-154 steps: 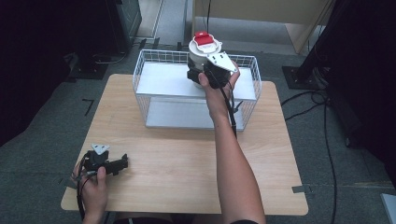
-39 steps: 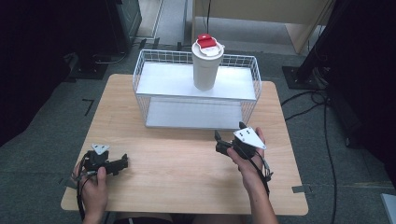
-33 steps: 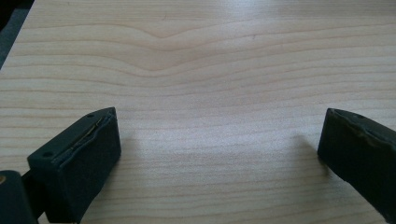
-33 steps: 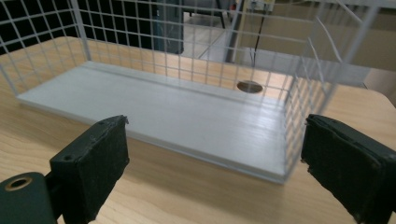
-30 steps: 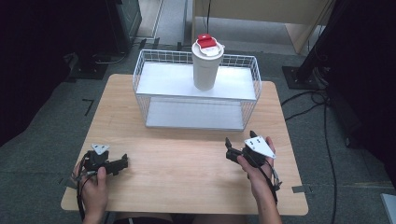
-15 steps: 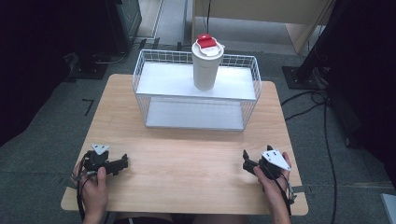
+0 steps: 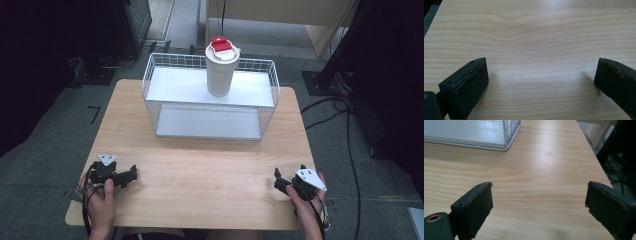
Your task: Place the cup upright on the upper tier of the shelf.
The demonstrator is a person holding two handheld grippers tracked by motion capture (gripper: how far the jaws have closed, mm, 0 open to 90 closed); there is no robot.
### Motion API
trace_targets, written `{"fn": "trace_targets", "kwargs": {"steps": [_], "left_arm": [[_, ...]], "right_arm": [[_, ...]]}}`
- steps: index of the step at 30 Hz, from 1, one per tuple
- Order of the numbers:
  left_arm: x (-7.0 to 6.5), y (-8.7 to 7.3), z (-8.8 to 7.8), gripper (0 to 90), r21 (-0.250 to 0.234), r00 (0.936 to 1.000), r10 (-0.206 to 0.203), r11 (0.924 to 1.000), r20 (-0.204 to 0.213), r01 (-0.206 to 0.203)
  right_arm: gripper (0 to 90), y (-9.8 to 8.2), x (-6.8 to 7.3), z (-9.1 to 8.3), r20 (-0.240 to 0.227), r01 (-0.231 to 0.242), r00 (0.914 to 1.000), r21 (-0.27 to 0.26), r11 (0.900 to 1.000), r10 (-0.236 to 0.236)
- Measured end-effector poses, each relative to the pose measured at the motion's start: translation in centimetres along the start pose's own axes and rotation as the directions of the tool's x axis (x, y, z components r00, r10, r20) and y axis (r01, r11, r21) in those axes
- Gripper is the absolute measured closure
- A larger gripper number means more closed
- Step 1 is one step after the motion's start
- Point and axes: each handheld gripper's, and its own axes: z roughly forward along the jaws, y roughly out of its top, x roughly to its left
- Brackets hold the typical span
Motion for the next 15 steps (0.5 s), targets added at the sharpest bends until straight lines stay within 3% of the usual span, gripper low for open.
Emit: {"fn": "trace_targets", "kwargs": {"steps": [8,15], "left_arm": [[0.0,0.0,0.0,0.0,0.0,1.0,0.0,1.0,0.0,0.0],[0.0,0.0,0.0,0.0,0.0,1.0,0.0,1.0,0.0,0.0]], "right_arm": [[7.6,-0.7,-1.7,-0.4,0.035,-0.029,0.999,0.034,0.999,0.028],[7.5,-1.2,-3.2,-1.0,0.035,-0.028,0.9991,0.126,0.992,0.024]]}}
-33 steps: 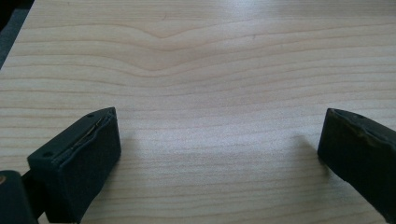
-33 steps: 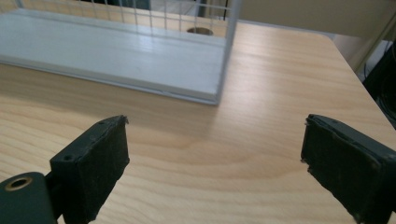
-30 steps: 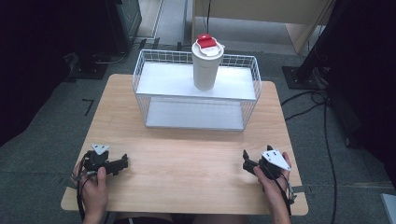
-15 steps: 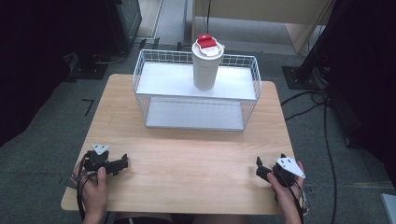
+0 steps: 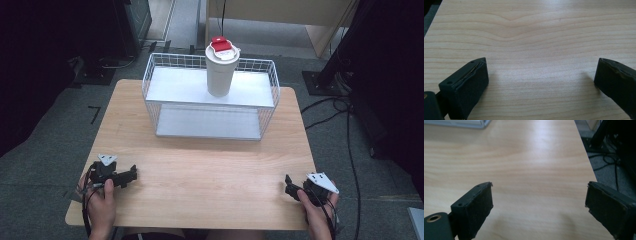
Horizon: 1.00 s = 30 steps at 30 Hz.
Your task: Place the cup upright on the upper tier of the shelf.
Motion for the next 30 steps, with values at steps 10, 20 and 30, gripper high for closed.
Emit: {"fn": "trace_targets", "kwargs": {"steps": [10,20,30], "left_arm": [[0.0,0.0,0.0,0.0,0.0,1.0,0.0,1.0,0.0,0.0],[0.0,0.0,0.0,0.0,0.0,1.0,0.0,1.0,0.0,0.0],[0.01,0.0,0.0,0.0,0.0,1.0,0.001,1.0,-0.001,-0.001]], "right_arm": [[9.3,-0.57,-0.63,-0.21,0.034,0.065,0.997,0.105,0.992,-0.069],[8.4,-0.43,-1.03,0.17,-0.081,0.017,0.9967,0.148,0.989,-0.005],[7.8,-0.43,-1.04,0.18,-0.08,0.016,0.9968,0.149,0.989,-0.004]]}}
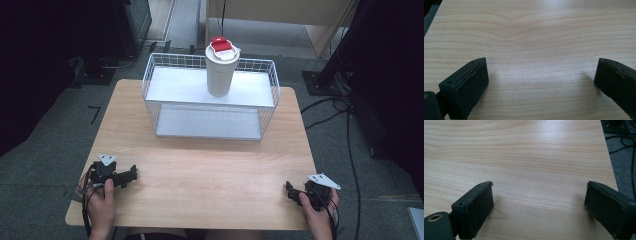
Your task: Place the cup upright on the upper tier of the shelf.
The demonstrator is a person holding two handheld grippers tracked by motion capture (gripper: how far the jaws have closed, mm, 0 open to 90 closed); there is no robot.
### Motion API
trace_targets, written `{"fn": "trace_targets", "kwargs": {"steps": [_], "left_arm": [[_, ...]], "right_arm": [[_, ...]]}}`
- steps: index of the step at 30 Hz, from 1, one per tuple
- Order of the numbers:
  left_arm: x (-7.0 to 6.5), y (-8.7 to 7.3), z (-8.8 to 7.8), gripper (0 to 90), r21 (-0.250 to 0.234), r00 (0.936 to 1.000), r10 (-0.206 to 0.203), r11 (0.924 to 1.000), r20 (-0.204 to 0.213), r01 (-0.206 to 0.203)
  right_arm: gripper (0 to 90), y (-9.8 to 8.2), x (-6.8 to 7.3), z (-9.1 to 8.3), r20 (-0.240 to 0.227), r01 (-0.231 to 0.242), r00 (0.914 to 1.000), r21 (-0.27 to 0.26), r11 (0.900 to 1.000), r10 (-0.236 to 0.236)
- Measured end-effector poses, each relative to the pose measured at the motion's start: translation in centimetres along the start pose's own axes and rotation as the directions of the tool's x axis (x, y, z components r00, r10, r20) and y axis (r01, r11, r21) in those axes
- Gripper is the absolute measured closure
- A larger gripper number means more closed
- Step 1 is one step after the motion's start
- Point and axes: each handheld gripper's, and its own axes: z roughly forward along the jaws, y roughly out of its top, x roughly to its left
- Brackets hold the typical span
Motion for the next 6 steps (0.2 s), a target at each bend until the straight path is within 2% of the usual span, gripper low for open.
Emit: {"fn": "trace_targets", "kwargs": {"steps": [6], "left_arm": [[0.0,0.0,-0.01,0.0,0.0,1.0,0.0,1.0,0.0,0.0]], "right_arm": [[6.7,0.02,-0.02,0.03,0.005,-0.007,1.0,0.004,1.0,0.007]]}}
